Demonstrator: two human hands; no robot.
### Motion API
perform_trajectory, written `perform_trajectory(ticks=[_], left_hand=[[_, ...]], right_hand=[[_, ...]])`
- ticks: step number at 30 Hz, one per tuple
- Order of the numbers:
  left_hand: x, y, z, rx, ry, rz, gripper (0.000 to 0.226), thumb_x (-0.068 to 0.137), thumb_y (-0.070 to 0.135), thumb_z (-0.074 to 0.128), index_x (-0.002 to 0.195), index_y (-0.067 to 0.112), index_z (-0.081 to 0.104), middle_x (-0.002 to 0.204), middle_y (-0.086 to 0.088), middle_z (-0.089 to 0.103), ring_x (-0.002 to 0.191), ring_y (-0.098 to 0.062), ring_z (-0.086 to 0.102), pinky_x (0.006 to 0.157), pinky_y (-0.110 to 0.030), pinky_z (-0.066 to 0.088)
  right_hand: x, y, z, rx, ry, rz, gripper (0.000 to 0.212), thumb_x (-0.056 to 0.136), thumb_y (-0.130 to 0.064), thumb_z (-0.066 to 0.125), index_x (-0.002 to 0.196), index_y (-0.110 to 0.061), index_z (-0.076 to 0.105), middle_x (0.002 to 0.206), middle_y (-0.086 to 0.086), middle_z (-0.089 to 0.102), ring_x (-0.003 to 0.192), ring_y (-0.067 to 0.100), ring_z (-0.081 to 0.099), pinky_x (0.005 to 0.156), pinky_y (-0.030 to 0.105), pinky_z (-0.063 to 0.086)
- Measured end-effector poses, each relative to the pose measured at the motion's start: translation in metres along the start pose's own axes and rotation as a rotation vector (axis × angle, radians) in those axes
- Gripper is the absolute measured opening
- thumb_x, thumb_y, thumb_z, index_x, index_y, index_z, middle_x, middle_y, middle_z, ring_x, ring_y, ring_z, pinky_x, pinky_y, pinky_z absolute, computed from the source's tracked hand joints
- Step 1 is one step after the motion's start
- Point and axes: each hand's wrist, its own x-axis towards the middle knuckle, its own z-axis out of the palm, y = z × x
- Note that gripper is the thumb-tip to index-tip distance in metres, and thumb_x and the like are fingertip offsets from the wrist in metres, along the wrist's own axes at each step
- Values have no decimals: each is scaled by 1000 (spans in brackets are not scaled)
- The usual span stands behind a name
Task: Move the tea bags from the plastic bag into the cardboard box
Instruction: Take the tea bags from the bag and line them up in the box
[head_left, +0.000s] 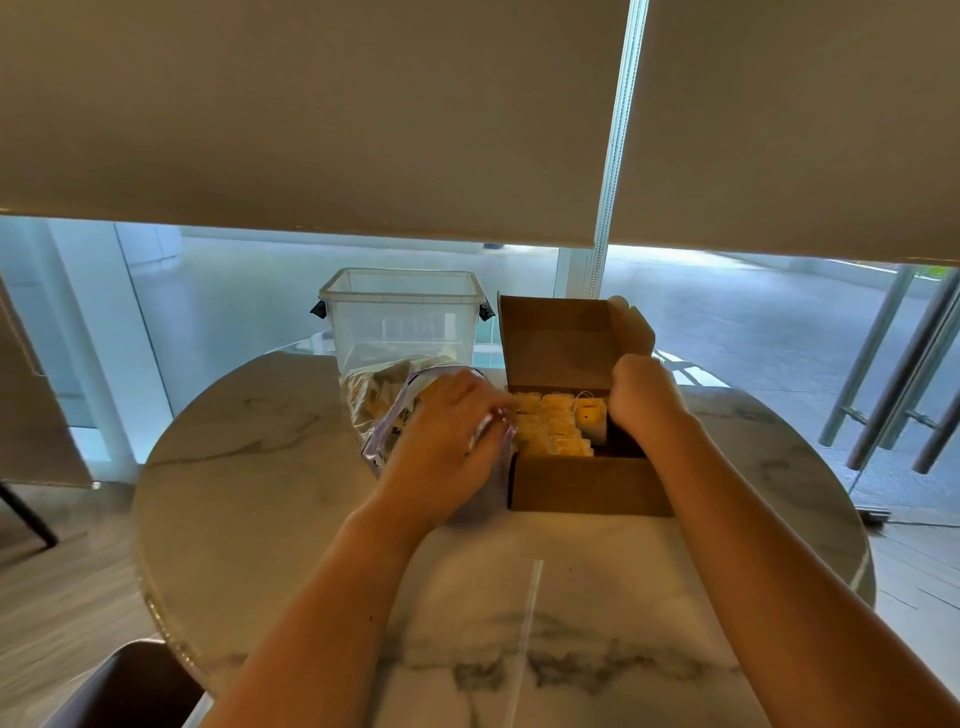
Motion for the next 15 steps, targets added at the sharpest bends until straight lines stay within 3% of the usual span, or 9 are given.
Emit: perform_trajectory(ticks=[3,6,8,11,13,15], left_hand=[[4,-13,-11,170,263,25,22,79,20,51,91,14,69,94,-6,62,95,-17,47,80,-14,26],[3,-25,-16,210,325,-51,20,75,15,54,89,17,70,98,-7,60,99,-24,49,80,-22,23],[1,-28,-19,206,340,-84,23,76,16,49,87,16,70,98,-8,61,100,-21,45,79,-23,21],[2,-30,-21,186,354,-83,25,75,12,47,83,16,70,93,-7,62,96,-18,44,77,-19,21],[2,-33,-20,172,359,-95,27,75,10,45,81,16,71,91,-6,62,95,-17,44,75,-17,21],[1,-34,-19,150,360,-111,30,74,11,42,80,15,71,90,-5,62,95,-16,44,76,-19,23]], right_hand=[[-19,-20,-14,122,86,-169,13,93,-10,53,97,-9,65,92,7,64,85,21,61,69,26,45],[-51,-51,-26,427,-139,-363,10,91,-18,60,95,-13,67,84,1,66,62,9,59,58,16,46],[-69,-70,-24,449,-278,-427,11,89,-20,62,95,-12,67,78,-1,64,57,6,56,55,13,44],[-79,-94,-2,254,-266,-488,15,89,-16,61,102,-11,66,94,3,64,82,13,59,60,11,40],[-82,-106,16,73,-293,-499,28,88,-10,58,117,-9,59,114,8,59,102,23,59,75,23,49],[-86,-114,27,-51,-294,-491,35,89,-7,57,124,-5,52,123,11,53,112,28,56,88,34,48]])
